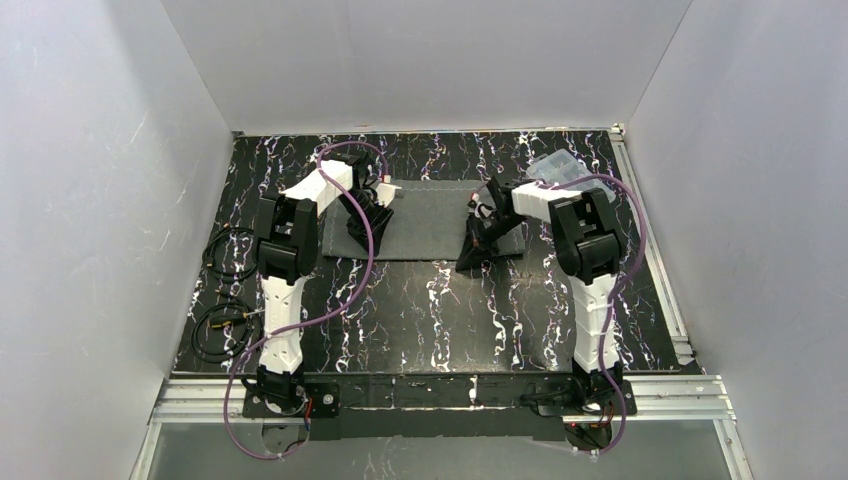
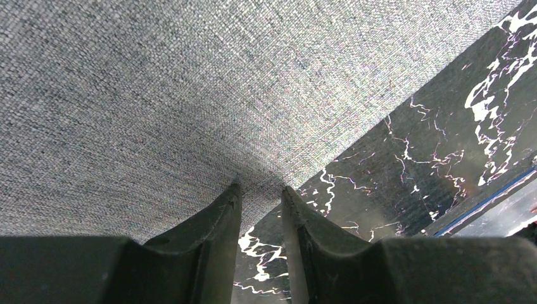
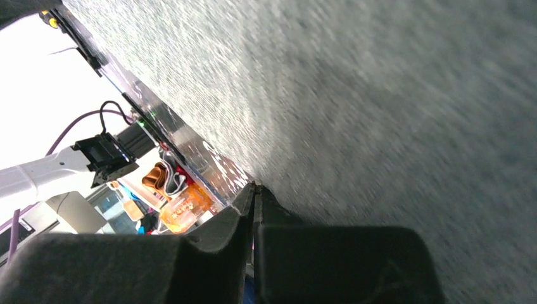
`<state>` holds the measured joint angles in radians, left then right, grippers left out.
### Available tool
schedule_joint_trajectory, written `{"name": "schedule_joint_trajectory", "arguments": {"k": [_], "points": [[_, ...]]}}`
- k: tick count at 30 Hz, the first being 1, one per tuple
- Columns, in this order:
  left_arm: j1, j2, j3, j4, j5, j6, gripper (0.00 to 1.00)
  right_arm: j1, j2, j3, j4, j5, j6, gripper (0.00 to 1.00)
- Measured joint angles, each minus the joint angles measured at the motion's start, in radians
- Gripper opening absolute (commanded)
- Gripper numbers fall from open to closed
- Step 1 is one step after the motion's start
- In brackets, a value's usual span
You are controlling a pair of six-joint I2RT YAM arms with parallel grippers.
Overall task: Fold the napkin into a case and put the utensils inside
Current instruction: Smooth out the rectangle-folded napkin at the center of the board.
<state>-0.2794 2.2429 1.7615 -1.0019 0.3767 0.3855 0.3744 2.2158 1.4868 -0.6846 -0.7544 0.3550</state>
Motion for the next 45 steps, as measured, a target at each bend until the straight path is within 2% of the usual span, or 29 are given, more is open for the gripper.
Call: {"name": "schedule_joint_trajectory", "arguments": {"k": [8, 19, 24, 31, 38, 45], "points": [[0.0, 0.0, 0.0, 0.0, 0.0, 0.001, 0.3, -0.073, -0.064, -0.09, -0.023, 0.037, -0.024, 0.17], [-0.002, 0.0, 0.0, 0.0, -0.004, 0.008, 0.29, -0.137, -0.117, -0.097, -0.055, 0.123, -0.015, 0.17], [-0.002, 0.0, 0.0, 0.0, -0.005, 0.008, 0.29, -0.134, -0.148, -0.072, -0.068, 0.122, -0.014, 0.11], [-0.002, 0.0, 0.001, 0.0, -0.008, 0.008, 0.28, -0.142, -0.146, -0.058, -0.068, 0.157, 0.005, 0.08], [-0.005, 0.0, 0.001, 0.0, -0.017, 0.015, 0.27, -0.212, -0.146, -0.099, -0.066, 0.248, 0.008, 0.05], [-0.005, 0.0, 0.001, 0.0, -0.02, 0.017, 0.26, -0.251, -0.146, -0.127, -0.067, 0.235, 0.036, 0.03]]}}
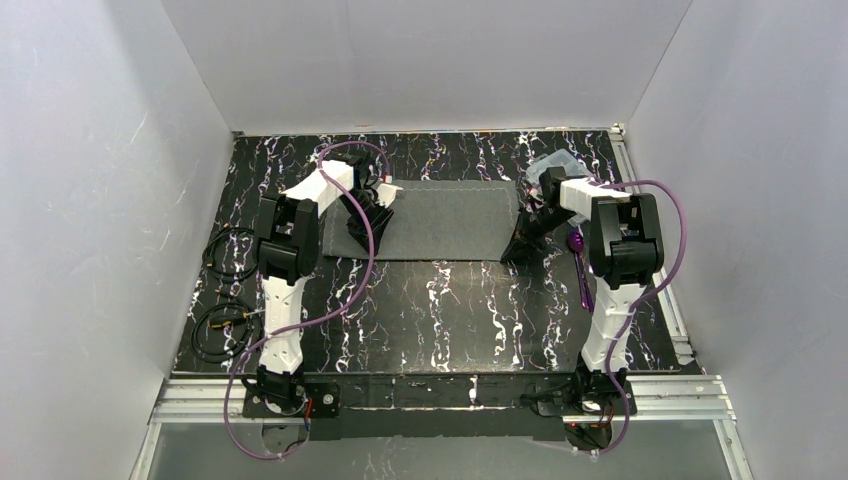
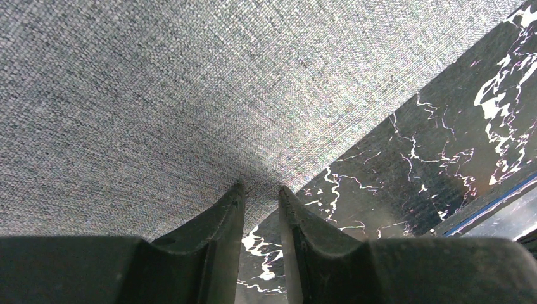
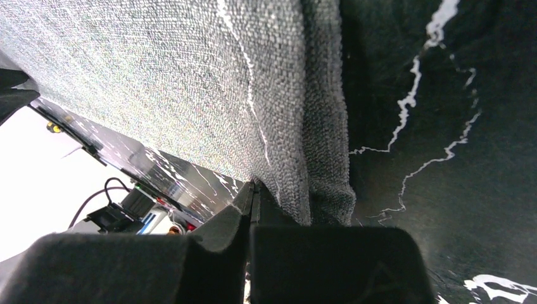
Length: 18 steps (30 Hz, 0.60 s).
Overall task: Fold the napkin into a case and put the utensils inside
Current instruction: Smooth out the rectangle-folded napkin at the center of the board.
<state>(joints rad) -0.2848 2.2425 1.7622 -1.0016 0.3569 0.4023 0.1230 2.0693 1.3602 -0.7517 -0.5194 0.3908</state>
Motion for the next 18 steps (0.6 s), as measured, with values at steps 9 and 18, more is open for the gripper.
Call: {"name": "schedule_joint_trajectory", "arguments": {"k": [9, 18], "points": [[0.0, 0.0, 0.0, 0.0, -0.003, 0.008, 0.25, -0.045, -0.016, -0.015, -0.003, 0.016, -0.001, 0.06], [-0.001, 0.0, 0.0, 0.0, -0.006, 0.01, 0.25, -0.084, -0.017, -0.05, 0.014, -0.037, -0.001, 0.07]]}}
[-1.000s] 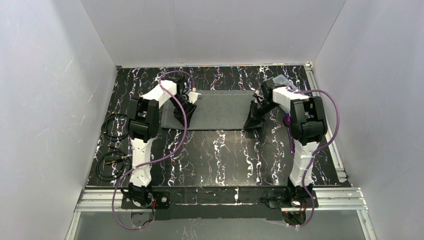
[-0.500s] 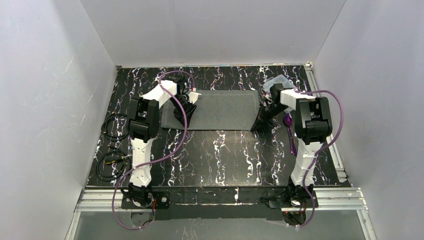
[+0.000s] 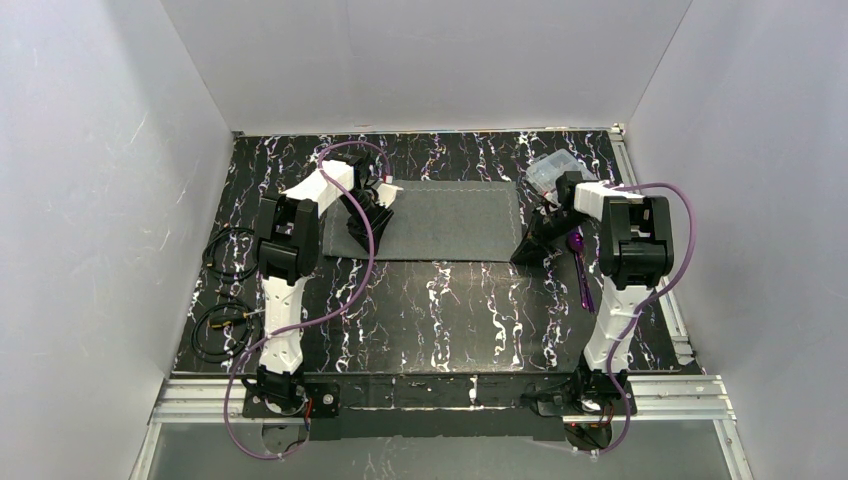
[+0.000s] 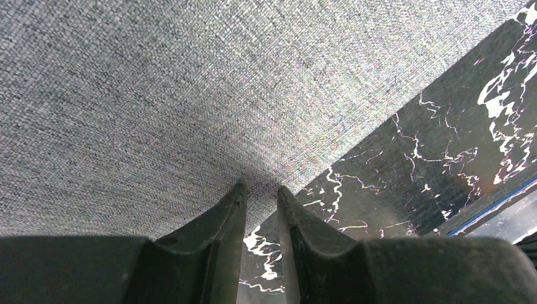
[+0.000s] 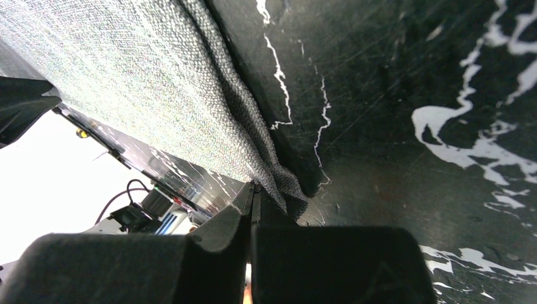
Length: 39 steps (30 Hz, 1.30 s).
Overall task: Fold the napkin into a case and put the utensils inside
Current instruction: Smooth out the rectangle-folded napkin at the center of the board.
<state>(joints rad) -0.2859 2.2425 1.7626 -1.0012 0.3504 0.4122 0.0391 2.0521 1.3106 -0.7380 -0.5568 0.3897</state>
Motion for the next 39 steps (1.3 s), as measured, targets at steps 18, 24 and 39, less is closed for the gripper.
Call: {"name": "schedule_joint_trajectory", "arguments": {"k": [18, 24, 39], "points": [[0.003, -0.016, 0.094, -0.008, -0.037, -0.005, 0.57, 0.183, -0.097, 0.206, 0.069, 0.059, 0.048, 0.16], [-0.036, -0.047, 0.12, -0.048, 0.101, -0.059, 0.44, 0.257, -0.038, 0.162, 0.182, 0.0, 0.135, 0.09], [-0.073, 0.09, 0.11, -0.062, 0.339, -0.217, 0.17, 0.256, 0.053, 0.085, 0.246, 0.007, 0.187, 0.06]]}}
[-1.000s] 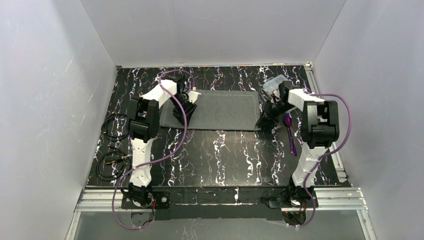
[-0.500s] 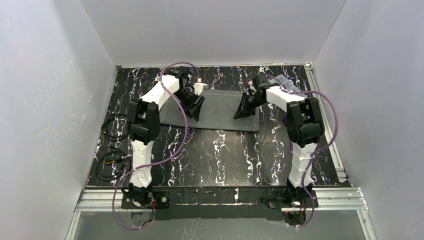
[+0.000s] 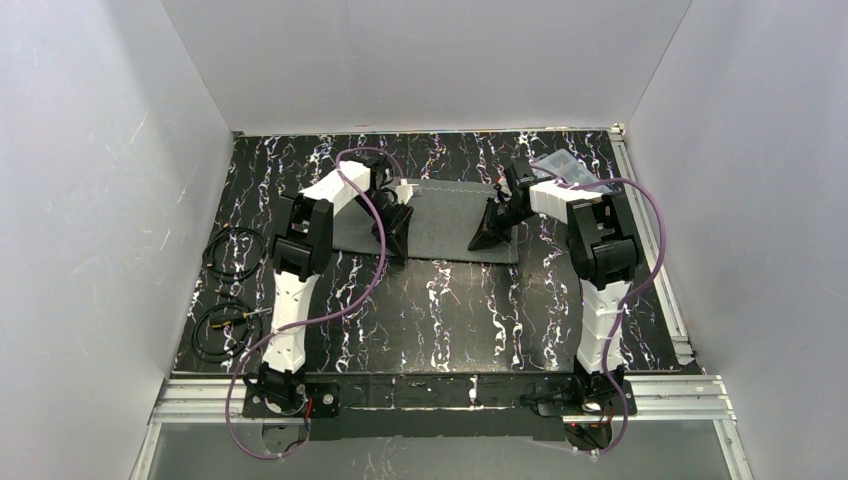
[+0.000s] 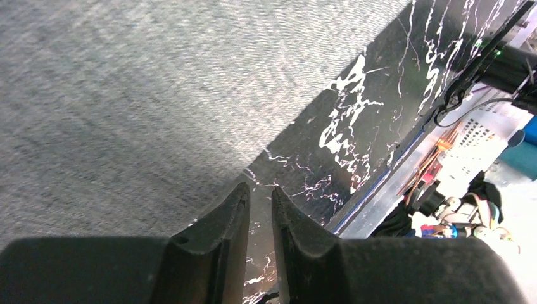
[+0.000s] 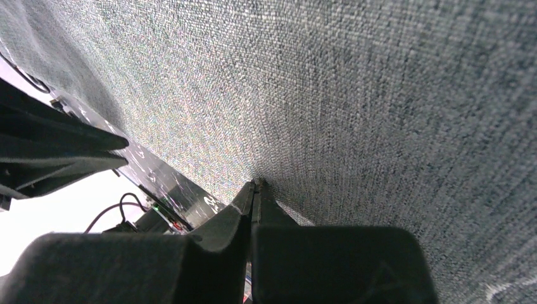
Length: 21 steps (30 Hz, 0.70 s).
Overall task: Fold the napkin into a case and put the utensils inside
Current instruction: Smooth out the rectangle-folded napkin at the center of the board.
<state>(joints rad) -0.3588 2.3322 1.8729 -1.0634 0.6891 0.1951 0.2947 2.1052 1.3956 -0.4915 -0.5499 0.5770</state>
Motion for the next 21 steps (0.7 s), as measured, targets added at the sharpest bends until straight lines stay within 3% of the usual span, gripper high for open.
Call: {"name": "schedule_joint_trajectory", "arguments": {"k": [21], "points": [[0.161, 0.036, -0.045, -0.056, -0.052, -0.006, 0.16, -0.001, -0.005, -0.003, -0.003, 0.021, -0.005, 0.05]]}}
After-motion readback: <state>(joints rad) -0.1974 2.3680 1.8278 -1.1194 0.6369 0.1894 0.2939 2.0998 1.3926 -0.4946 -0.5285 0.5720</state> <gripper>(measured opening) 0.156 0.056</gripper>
